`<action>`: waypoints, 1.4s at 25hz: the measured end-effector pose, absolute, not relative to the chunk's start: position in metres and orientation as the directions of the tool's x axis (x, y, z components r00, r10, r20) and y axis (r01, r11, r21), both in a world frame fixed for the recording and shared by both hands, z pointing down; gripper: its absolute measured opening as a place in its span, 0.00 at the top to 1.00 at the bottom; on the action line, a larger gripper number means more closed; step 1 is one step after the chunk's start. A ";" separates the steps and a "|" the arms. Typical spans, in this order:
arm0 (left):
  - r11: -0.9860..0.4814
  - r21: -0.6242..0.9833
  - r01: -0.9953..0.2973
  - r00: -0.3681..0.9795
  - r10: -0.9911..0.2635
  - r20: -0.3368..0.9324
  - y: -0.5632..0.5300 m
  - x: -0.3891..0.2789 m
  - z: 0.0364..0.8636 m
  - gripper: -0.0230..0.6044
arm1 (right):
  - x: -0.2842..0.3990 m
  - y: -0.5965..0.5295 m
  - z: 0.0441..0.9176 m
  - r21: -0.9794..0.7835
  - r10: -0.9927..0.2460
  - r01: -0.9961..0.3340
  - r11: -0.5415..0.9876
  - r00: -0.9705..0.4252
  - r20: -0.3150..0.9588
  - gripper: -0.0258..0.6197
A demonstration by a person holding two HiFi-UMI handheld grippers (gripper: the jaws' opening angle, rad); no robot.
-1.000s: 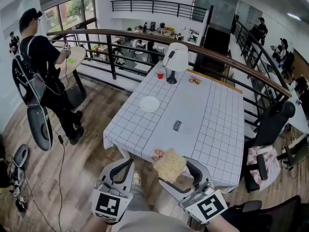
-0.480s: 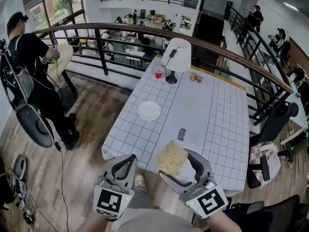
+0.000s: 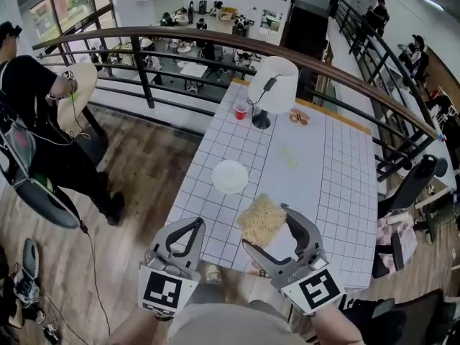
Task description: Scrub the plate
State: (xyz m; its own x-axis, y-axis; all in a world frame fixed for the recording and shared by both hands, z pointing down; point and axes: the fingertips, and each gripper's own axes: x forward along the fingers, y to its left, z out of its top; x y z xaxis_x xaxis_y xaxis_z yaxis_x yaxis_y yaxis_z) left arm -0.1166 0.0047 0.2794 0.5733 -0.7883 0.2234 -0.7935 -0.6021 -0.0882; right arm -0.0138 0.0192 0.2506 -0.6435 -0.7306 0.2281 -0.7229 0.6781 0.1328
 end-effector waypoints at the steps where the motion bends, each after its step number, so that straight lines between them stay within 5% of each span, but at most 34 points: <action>1: -0.604 -0.085 -0.793 0.575 -0.787 0.223 -0.004 -0.119 0.279 0.95 | -0.015 0.011 0.251 0.133 -0.733 -0.726 0.675 -0.640 0.232 0.39; 19: -0.570 0.012 -0.821 0.542 -0.773 0.329 -0.093 -0.114 0.341 0.94 | -0.006 -0.082 0.306 0.097 -0.680 -0.687 0.720 -0.672 0.293 0.39; 35: -0.563 0.227 -0.795 0.580 -0.595 0.556 -0.202 -0.100 0.488 0.94 | -0.009 -0.208 0.452 0.019 -0.653 -0.725 0.688 -0.608 0.452 0.39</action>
